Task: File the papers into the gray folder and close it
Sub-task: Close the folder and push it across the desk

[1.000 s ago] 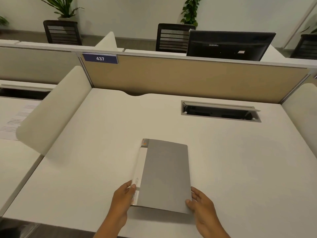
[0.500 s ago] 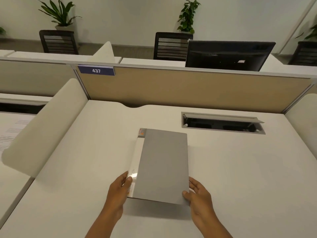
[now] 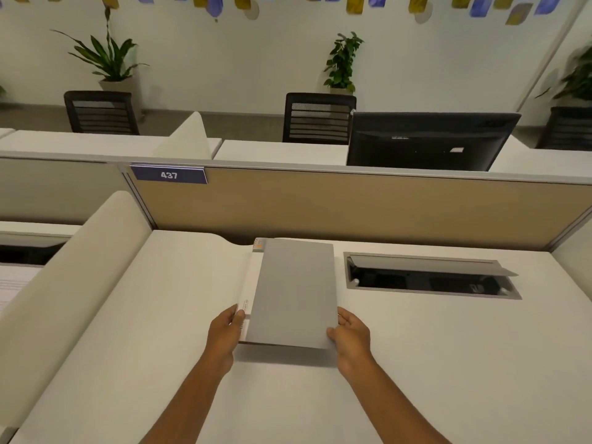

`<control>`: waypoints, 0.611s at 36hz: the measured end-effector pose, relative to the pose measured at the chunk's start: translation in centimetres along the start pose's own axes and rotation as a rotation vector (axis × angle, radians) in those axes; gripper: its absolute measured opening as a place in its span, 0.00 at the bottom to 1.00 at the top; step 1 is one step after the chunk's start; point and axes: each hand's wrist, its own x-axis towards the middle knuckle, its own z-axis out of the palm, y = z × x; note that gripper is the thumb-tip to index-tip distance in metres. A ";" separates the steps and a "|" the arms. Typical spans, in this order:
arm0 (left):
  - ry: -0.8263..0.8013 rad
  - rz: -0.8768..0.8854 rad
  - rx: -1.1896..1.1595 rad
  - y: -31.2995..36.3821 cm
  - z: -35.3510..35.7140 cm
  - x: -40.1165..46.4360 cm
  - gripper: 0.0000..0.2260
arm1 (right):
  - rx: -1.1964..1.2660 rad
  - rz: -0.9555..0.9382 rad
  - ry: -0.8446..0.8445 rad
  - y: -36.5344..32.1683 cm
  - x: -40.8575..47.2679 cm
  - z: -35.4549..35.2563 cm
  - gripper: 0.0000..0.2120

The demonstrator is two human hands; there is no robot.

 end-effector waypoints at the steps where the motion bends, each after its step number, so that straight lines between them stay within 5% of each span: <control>1: -0.002 -0.006 0.006 0.1 0.1 0.8 0.10 | -0.005 0.000 0.004 -0.2 0.7 0.4 0.28; 16: 0.093 0.078 0.160 0.2 2.0 7.1 0.09 | -0.109 0.005 0.052 -0.9 6.5 3.3 0.27; 22: 0.115 0.074 0.402 0.0 2.4 7.5 0.03 | -0.162 -0.037 0.032 -0.8 7.1 3.8 0.28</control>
